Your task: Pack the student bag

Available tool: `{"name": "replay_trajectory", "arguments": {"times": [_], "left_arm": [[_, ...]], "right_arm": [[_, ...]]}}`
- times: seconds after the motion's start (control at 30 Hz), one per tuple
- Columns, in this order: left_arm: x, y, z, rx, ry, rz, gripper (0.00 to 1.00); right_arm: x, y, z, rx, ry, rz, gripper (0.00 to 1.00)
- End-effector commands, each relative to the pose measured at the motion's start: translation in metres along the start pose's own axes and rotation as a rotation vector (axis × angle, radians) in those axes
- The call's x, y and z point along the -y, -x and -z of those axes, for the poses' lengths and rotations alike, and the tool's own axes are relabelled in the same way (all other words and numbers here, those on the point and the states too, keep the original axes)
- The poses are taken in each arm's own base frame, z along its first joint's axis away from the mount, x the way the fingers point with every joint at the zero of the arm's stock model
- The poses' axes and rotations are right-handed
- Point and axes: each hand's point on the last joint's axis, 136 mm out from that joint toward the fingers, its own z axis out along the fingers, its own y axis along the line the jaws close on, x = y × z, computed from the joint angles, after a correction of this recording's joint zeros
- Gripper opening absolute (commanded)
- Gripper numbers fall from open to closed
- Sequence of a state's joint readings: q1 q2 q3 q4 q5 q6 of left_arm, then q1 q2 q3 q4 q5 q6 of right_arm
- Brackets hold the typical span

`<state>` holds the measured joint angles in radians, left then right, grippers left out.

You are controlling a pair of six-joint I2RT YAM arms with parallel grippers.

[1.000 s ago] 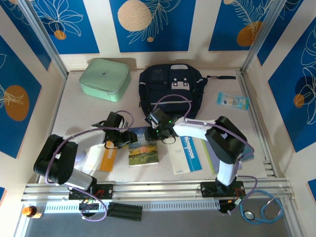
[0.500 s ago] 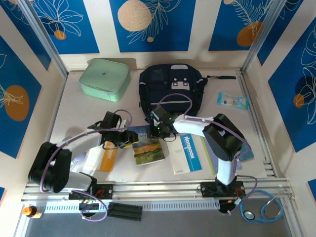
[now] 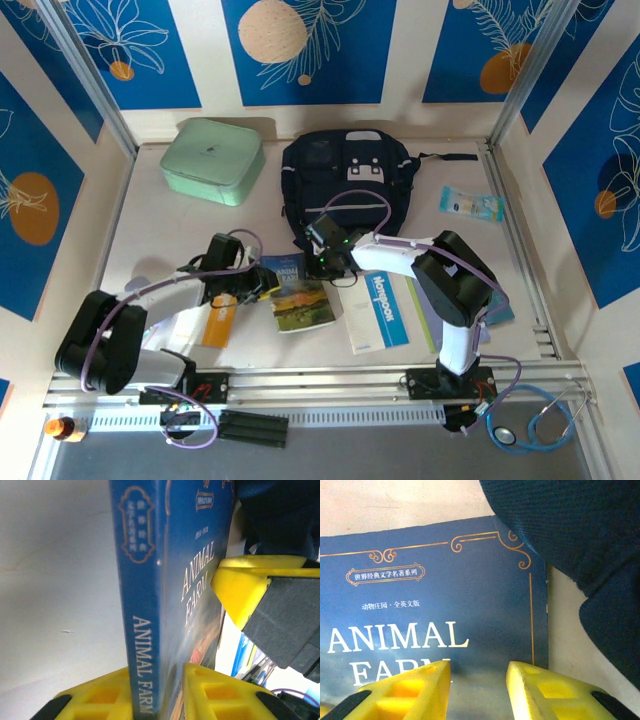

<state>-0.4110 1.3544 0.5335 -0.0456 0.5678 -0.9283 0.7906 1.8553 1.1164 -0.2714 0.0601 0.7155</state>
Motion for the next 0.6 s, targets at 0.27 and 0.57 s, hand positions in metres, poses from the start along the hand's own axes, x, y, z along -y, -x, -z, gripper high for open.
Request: {"name": "replay_trajectory", "arguments": {"times": [0.27,0.57], "left_arm": [[0.02,0.029,0.036,0.183,0.0,-0.022,0.0],[0.082,0.054,0.131,0.482,-0.059,-0.133,0.0]], "right_arm": [[-0.019,-0.002,0.024,0.093,0.05,0.073,0.43],[-0.044,0.043,0.119,0.382,0.227,0.066,0.57]]}}
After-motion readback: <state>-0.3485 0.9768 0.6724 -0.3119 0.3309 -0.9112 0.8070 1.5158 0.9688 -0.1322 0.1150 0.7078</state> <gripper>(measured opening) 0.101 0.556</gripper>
